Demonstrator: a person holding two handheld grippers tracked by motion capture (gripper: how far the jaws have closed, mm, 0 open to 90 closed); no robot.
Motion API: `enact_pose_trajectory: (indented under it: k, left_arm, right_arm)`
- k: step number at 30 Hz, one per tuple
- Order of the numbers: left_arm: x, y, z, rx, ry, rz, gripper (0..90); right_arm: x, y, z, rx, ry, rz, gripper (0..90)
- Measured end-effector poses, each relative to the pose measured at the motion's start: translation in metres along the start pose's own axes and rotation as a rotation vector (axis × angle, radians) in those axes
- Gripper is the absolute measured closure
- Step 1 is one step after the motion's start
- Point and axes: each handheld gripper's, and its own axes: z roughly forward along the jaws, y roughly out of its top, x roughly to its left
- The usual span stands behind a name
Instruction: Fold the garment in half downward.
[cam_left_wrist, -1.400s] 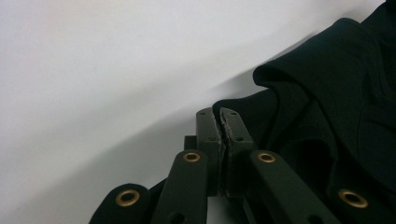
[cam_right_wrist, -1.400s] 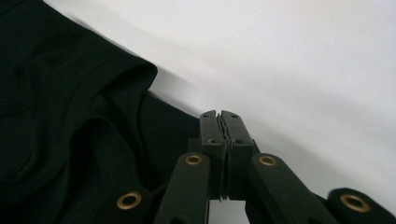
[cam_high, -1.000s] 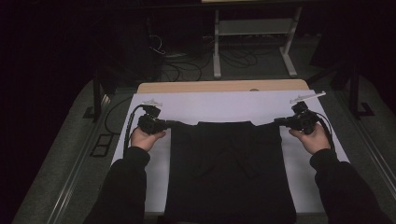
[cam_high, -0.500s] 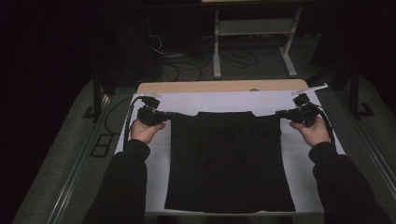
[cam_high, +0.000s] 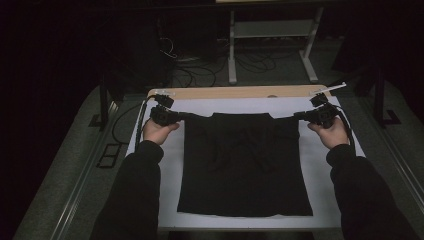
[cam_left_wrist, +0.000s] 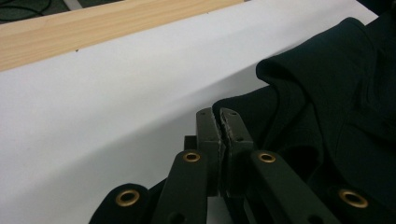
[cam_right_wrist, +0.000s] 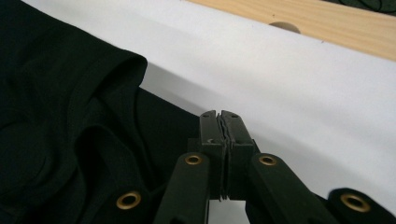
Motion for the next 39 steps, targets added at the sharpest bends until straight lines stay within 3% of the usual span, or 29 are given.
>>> enact_pose_trajectory:
  k: [12, 15, 17, 27, 39]
  left_arm:
    - [0.004, 0.006, -0.011, -0.014, 0.019, 0.012, 86.7]
    - [0.004, 0.008, -0.01, -0.016, 0.023, 0.019, 86.6]
    - [0.004, 0.01, -0.008, 0.006, 0.035, 0.05, 86.6]
    - [0.004, 0.019, -0.002, 0.008, 0.048, 0.064, 86.6]
    - [0.012, 0.017, 0.007, 0.012, 0.069, 0.028, 85.3]
  right_arm:
    - [0.0, 0.016, -0.003, -0.024, -0.004, -0.01, 87.1]
    - [0.001, 0.019, -0.002, -0.017, -0.014, -0.019, 87.0]
    - [0.002, 0.02, -0.001, -0.008, -0.02, -0.024, 87.0]
    - [-0.002, 0.026, 0.0, -0.015, -0.032, -0.022, 87.0]
    - [-0.001, 0.035, 0.008, -0.013, -0.031, -0.009, 85.6]
